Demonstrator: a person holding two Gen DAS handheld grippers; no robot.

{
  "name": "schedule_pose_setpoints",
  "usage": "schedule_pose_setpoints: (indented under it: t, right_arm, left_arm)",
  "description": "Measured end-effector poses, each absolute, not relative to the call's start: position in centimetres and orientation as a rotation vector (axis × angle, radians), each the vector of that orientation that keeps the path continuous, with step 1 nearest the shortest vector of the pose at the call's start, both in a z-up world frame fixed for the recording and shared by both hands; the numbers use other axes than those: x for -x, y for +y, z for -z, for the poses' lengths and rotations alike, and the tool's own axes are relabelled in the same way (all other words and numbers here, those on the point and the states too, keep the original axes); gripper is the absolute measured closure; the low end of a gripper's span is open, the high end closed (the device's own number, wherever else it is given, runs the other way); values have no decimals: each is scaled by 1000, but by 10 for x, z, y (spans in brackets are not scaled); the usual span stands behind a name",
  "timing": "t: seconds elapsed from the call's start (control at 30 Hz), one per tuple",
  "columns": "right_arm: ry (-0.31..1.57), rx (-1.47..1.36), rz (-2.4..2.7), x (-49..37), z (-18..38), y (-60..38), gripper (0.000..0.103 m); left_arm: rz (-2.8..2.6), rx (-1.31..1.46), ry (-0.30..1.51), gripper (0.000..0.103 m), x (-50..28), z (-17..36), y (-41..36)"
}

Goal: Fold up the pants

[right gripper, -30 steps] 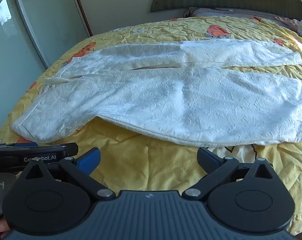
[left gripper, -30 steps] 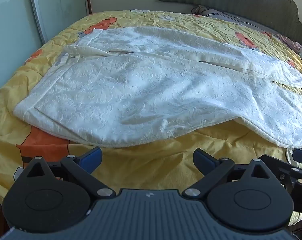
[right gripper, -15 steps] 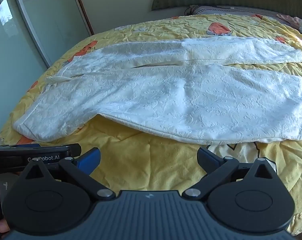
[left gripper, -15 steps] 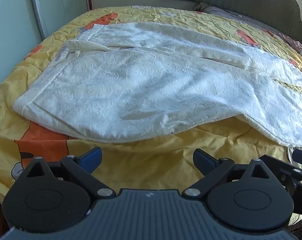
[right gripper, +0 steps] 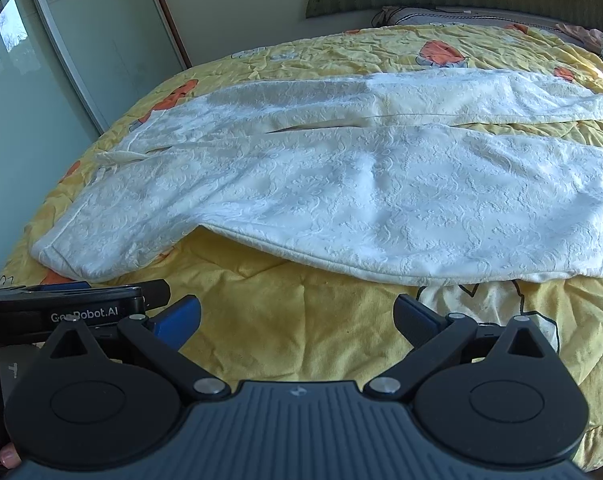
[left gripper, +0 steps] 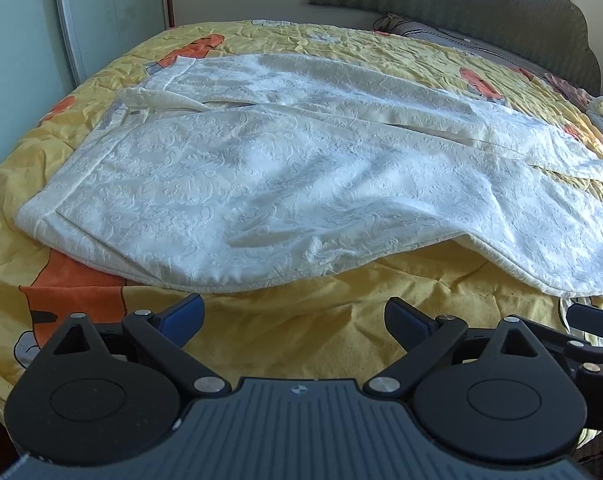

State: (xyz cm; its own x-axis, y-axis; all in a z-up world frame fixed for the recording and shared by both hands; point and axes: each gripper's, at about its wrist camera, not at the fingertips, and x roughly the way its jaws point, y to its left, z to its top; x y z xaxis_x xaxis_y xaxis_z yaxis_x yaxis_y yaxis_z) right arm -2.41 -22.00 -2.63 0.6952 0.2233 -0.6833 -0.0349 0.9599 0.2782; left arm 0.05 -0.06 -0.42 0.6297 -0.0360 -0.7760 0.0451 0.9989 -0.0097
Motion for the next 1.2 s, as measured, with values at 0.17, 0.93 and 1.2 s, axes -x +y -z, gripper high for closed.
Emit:
schedule_pose_setpoints:
  t: [0.17, 0.93, 1.2]
  right_arm:
    - [795, -261, -145, 23, 26, -221, 0]
    - [805, -265, -154, 23, 29, -221, 0]
    - [804, -265, -155, 23, 29, -220, 0]
  left_arm:
    - [18, -33, 896, 5, -1, 6, -1]
    - [4, -22, 940, 4, -3, 14, 1]
    - [4, -24, 941, 4, -3, 16, 2]
